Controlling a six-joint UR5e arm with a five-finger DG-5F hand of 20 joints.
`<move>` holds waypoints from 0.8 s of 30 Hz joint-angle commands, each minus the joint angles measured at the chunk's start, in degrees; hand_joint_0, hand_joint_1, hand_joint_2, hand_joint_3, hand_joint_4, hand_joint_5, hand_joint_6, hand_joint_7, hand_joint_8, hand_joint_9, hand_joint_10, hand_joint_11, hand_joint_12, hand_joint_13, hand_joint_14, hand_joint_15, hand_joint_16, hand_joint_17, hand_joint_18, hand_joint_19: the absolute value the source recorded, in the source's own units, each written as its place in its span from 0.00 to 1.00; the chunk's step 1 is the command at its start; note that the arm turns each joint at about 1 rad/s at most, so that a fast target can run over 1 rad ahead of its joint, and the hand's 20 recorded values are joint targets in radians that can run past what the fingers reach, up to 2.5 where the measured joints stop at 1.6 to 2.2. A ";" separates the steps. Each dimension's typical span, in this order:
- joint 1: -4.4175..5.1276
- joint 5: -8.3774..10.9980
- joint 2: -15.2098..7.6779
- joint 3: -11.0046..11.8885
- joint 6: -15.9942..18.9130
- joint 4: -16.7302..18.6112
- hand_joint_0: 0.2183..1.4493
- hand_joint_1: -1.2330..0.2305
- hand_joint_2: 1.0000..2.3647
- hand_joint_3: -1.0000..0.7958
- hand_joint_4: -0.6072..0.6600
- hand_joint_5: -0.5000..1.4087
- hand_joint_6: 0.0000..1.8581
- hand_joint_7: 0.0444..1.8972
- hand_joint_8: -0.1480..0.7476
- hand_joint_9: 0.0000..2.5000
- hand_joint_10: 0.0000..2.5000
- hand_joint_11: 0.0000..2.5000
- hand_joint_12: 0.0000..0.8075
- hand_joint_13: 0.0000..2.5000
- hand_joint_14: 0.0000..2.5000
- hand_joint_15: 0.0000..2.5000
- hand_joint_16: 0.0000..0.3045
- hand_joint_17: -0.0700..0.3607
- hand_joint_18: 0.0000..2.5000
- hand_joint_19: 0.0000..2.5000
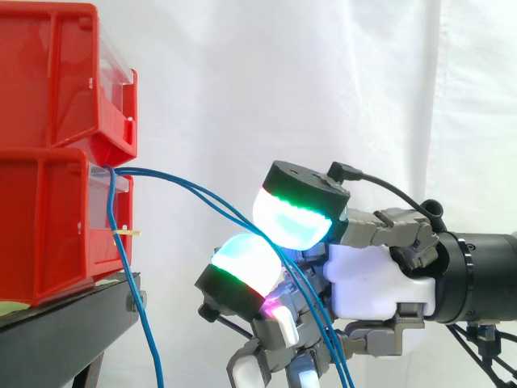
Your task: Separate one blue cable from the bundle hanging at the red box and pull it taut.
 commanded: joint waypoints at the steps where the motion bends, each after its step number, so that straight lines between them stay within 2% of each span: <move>1: 0.01 0.00 0.02 -0.06 0.00 -0.08 0.33 0.27 0.01 0.46 0.53 0.17 0.49 0.57 0.54 0.34 0.01 0.32 0.48 0.31 0.01 0.16 0.17 0.43 0.36 0.18; 5: 0.01 0.00 0.02 -0.06 0.00 0.19 0.37 0.24 0.01 0.42 0.49 0.17 0.49 0.57 0.52 0.33 0.01 0.32 0.45 0.30 0.01 0.16 0.16 0.41 0.34 0.18; 10: 0.01 0.00 0.02 -0.06 0.09 0.19 0.41 0.21 0.00 0.29 0.50 0.17 0.49 0.58 0.53 0.36 0.01 0.36 0.45 0.31 0.01 0.17 0.15 0.40 0.34 0.18; 15: 0.01 0.00 0.02 0.03 0.27 -0.16 0.35 0.21 0.00 0.28 0.49 0.19 0.48 0.64 0.53 0.38 0.01 0.39 0.44 0.32 0.01 0.17 0.15 0.40 0.34 0.18; 17: -0.08 0.00 0.02 0.03 0.35 -0.08 0.31 0.22 0.00 0.28 0.47 0.20 0.48 0.65 0.52 0.40 0.01 0.38 0.44 0.32 0.01 0.17 0.15 0.39 0.34 0.18; 20: -0.08 0.17 0.02 0.03 0.09 0.28 0.24 0.30 0.00 0.28 0.41 0.22 0.47 0.63 0.51 0.43 0.01 0.36 0.45 0.34 0.01 0.17 0.15 0.40 0.35 0.18; 22: -0.08 0.17 0.02 0.03 0.09 0.28 0.24 0.41 0.00 0.28 0.38 0.22 0.45 0.62 0.49 0.43 0.01 0.33 0.44 0.34 0.01 0.17 0.15 0.39 0.35 0.19; 24: 0.01 0.17 0.02 0.03 0.09 0.28 0.26 0.44 0.00 0.28 0.36 0.23 0.44 0.62 0.48 0.43 0.01 0.32 0.43 0.34 0.01 0.17 0.14 0.39 0.35 0.19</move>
